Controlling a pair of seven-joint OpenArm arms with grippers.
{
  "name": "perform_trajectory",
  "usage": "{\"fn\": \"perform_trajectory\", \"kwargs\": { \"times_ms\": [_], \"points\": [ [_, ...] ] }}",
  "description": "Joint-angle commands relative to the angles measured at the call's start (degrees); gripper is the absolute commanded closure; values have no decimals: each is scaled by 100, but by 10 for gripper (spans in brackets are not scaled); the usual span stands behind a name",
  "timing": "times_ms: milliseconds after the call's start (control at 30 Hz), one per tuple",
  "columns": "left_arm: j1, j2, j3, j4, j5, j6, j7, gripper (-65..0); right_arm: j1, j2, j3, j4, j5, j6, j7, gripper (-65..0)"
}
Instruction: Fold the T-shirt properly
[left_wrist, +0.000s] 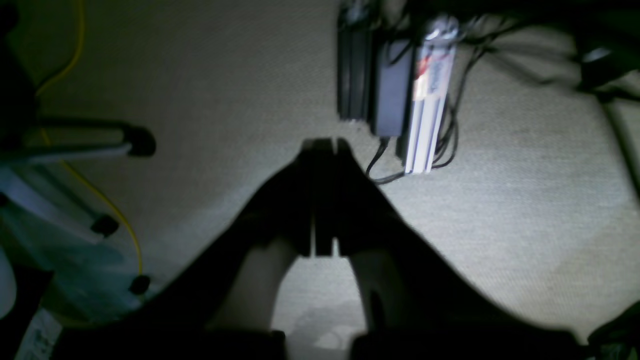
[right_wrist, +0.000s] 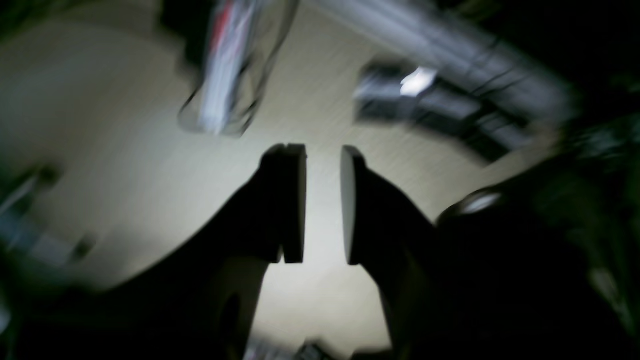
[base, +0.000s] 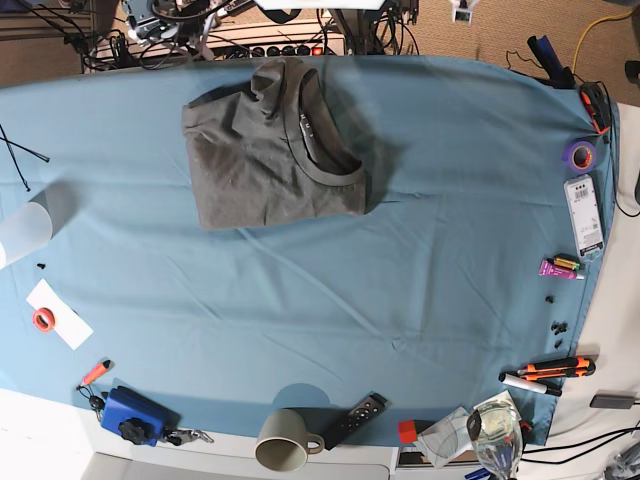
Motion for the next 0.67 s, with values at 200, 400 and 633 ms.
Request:
{"fn": "perform_trajectory", "kwargs": {
  "times_ms": [200, 400, 633],
  "points": [
    [-70, 85, 4, 79, -118, 90, -155, 0, -11, 0, -260, -7, 28, -566, 81, -129],
    [-74, 223, 4, 372, -118, 92, -157, 0, -11, 2, -245, -7, 28, -564, 39, -129],
    [-72, 225, 4, 662, -118, 90, -153, 0, 4, 0, -245, -4, 28, -564, 17, -129]
  ]
}}
